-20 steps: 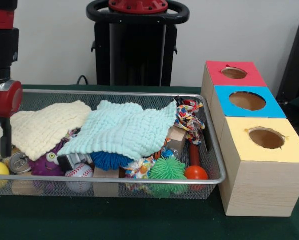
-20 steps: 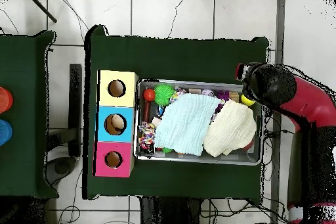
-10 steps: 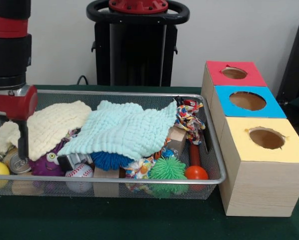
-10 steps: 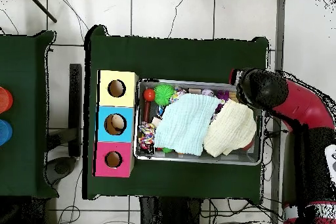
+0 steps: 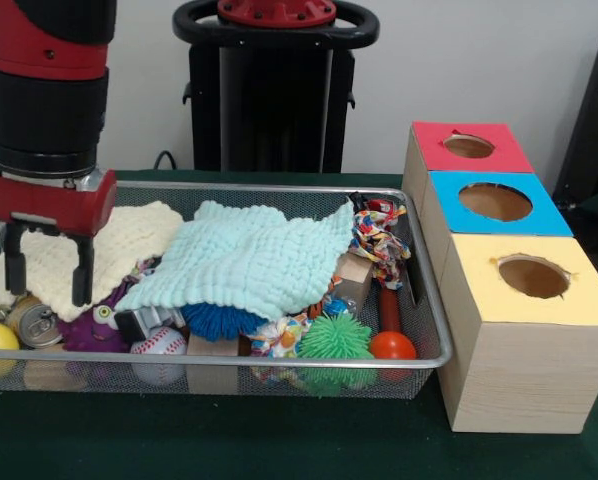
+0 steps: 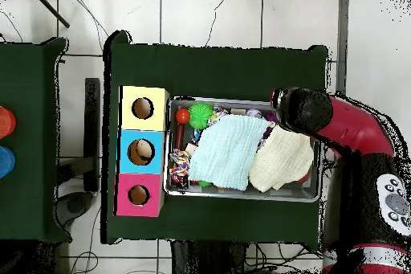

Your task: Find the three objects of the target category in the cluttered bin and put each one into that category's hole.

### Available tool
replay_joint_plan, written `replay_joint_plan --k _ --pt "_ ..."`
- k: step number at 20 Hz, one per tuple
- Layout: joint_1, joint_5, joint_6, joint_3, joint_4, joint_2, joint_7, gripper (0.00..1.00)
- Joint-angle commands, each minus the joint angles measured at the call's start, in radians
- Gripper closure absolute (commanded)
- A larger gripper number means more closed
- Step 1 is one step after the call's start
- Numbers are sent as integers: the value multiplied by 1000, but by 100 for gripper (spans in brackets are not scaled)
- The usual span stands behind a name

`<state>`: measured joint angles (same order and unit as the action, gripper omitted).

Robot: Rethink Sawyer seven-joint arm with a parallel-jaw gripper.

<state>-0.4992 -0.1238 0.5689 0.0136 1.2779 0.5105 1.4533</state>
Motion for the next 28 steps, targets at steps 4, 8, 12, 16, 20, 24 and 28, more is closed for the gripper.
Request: replay_joint_plan --k 4,8,12,16,20,24,28 --pt "137 140 146 -247 98 53 553 0" --pt "154 169 132 -285 121 57 592 0" --pt "159 187 97 -308 157 58 639 0" --pt "165 201 81 -325 150 22 684 0" --pt "169 202 108 -337 137 -2 686 0" --pt "176 203 184 -345 136 -12 665 0" --pt "190 190 249 -362 111 -24 644 0"
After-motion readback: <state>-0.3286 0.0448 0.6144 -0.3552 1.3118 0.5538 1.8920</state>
